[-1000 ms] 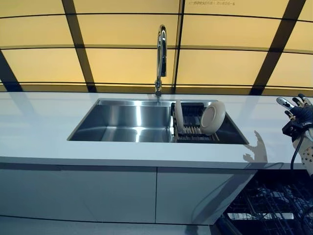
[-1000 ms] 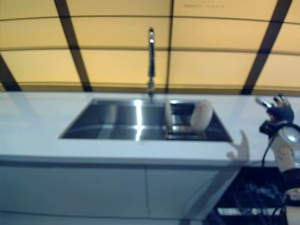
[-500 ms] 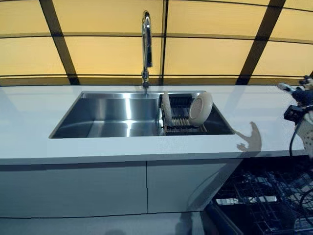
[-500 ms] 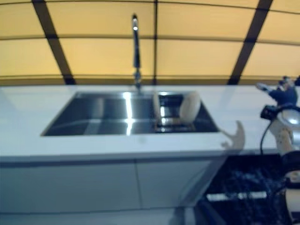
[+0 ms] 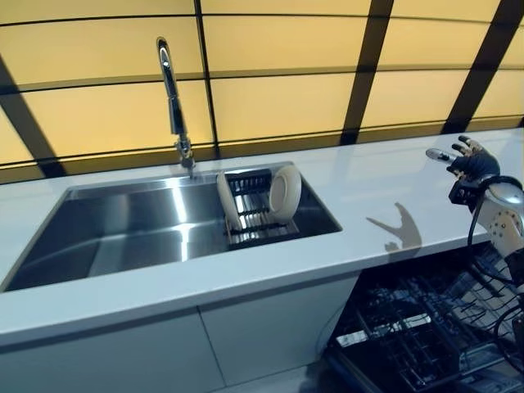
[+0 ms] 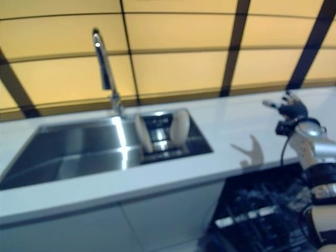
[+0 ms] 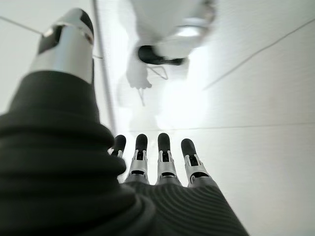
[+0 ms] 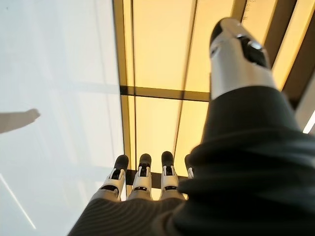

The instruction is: Take plates into dishwasher

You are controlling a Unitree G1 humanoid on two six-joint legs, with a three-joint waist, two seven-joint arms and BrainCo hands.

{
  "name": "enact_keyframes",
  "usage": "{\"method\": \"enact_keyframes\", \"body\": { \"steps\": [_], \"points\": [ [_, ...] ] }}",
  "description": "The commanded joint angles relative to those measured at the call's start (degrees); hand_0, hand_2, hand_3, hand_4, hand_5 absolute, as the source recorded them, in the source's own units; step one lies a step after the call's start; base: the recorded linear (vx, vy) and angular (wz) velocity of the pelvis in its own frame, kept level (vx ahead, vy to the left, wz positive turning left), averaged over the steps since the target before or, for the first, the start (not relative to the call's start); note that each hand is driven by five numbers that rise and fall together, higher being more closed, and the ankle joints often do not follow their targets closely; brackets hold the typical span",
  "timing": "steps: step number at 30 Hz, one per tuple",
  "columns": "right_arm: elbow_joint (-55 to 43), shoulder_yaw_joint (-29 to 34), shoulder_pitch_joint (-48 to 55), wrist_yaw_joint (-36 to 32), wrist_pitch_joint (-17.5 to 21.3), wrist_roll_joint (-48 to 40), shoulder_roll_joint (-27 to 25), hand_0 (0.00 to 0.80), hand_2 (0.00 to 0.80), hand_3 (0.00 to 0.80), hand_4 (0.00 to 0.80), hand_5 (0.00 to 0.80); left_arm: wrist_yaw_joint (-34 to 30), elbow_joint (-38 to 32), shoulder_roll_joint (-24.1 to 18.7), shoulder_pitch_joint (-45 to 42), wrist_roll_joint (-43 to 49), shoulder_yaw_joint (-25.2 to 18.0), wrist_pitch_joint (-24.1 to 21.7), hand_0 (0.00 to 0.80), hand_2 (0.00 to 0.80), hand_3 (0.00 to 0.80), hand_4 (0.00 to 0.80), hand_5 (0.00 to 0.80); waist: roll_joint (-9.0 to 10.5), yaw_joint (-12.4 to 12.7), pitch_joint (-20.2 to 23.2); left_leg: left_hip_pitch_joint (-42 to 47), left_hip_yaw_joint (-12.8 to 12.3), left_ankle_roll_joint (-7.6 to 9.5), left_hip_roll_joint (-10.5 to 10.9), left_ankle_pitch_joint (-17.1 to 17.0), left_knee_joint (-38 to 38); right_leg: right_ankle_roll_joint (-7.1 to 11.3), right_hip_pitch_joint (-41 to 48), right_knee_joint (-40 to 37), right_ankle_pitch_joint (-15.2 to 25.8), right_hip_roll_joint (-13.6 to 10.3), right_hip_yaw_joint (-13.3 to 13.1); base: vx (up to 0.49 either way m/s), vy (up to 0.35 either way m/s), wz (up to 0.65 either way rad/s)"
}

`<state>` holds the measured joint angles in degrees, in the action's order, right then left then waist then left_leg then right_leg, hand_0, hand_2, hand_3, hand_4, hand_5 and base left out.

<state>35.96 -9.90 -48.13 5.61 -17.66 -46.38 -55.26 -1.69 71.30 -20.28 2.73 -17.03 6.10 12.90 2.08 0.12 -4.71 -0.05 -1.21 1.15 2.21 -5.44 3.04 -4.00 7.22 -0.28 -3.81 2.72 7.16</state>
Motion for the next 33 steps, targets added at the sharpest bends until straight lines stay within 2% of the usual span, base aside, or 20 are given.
{"method": "enact_keyframes", "body": {
  "steps": [1,5,7,10,12,15,22,25,33],
  "points": [
    [-1.8,-1.8,-5.1,-2.0,0.0,-0.4,-0.1,0.000,0.000,0.000,0.000,0.000,0.0,3.3,-2.4,0.7,0.5,2.6,-1.2,0.000,0.000,0.000,0.000,0.000,2.38,2.2,3.4,2.6,0.8,-3.31,0.5,2.9,0.8,9.59,-2.5,-2.4,6.4,-4.7,-3.6,0.043,0.074,0.12],
    [-2.5,-3.5,-6.0,-2.8,-1.4,0.0,0.9,0.000,0.000,0.000,0.000,0.000,-0.8,3.1,-2.4,0.5,0.9,2.8,-1.3,0.000,0.000,0.000,0.000,0.000,2.66,2.5,3.5,3.1,1.3,-2.50,1.5,3.6,0.9,10.44,-3.4,-3.0,7.9,-5.6,-3.7,0.066,0.109,0.21],
    [-2.7,-4.9,-7.3,-2.0,-1.4,-1.1,2.3,0.000,0.000,0.000,0.000,0.000,-1.6,3.2,-2.5,0.2,0.9,3.0,-1.6,0.000,0.000,0.000,0.000,0.000,2.59,3.0,3.2,3.0,0.7,-2.17,1.1,3.7,1.1,10.62,-4.3,-0.6,7.1,-6.1,-3.4,0.063,0.080,0.03],
    [-3.6,-5.6,-7.9,-1.9,-1.3,-2.2,3.5,0.000,0.000,0.000,0.000,0.000,-1.7,2.9,-2.6,-0.5,0.7,3.4,-2.3,0.000,0.000,0.000,0.000,0.000,2.61,4.1,2.9,2.4,0.0,-2.00,0.6,3.0,0.5,10.78,-5.2,3.0,5.8,-6.5,-1.5,-0.002,-0.008,-0.02],
    [-4.0,-6.1,-8.5,-2.7,-1.2,-1.5,4.8,0.000,0.000,0.000,0.000,0.000,-1.5,2.7,-2.7,-0.7,-0.6,3.5,-3.0,0.000,0.000,0.000,0.000,0.000,2.65,4.8,2.2,2.3,-0.4,-2.09,-0.1,3.0,0.6,11.61,-6.0,2.9,6.9,-7.8,0.1,0.000,-0.057,-0.15],
    [-4.5,-7.1,-9.2,-2.5,-1.9,-1.1,6.2,0.000,0.000,0.000,0.000,0.000,-1.5,2.4,-2.6,0.3,-0.8,3.7,-2.3,0.000,0.000,0.000,0.000,0.000,3.34,5.1,1.8,2.2,0.5,-2.10,-0.1,3.4,1.0,11.63,-6.5,0.7,8.2,-7.8,0.3,0.046,-0.055,-0.12],
    [-2.6,-10.3,-13.3,-3.1,-5.0,-0.5,7.0,0.000,0.000,0.000,0.000,0.000,-1.6,2.5,-0.1,-0.8,0.3,4.4,-3.1,0.000,0.000,0.000,0.000,0.000,4.78,6.3,2.5,2.6,-0.2,-2.93,-0.6,3.9,2.0,11.76,-4.2,-4.2,8.9,-7.6,2.3,0.077,-0.011,0.09],
    [-1.9,-10.9,-13.8,-2.1,-5.1,-1.0,7.2,0.000,0.000,0.000,0.000,0.000,-1.7,2.8,0.1,-1.8,3.1,5.7,-4.1,0.000,0.000,0.000,0.000,0.000,4.96,6.6,2.6,2.5,-0.3,-3.17,-0.8,4.1,2.0,11.78,-4.0,-4.6,9.0,-7.6,2.6,0.066,-0.009,0.15],
    [-1.7,-11.6,-14.7,-1.1,-5.6,0.3,7.0,0.000,0.000,0.000,0.000,0.000,-2.3,2.9,-0.9,-3.3,2.2,5.7,-3.7,0.000,0.000,0.000,0.000,0.000,4.51,6.6,1.9,2.7,-0.5,-3.36,-0.7,4.4,2.0,12.02,-4.3,-4.6,9.3,-8.1,3.3,0.076,0.007,0.06]
  ]
}}
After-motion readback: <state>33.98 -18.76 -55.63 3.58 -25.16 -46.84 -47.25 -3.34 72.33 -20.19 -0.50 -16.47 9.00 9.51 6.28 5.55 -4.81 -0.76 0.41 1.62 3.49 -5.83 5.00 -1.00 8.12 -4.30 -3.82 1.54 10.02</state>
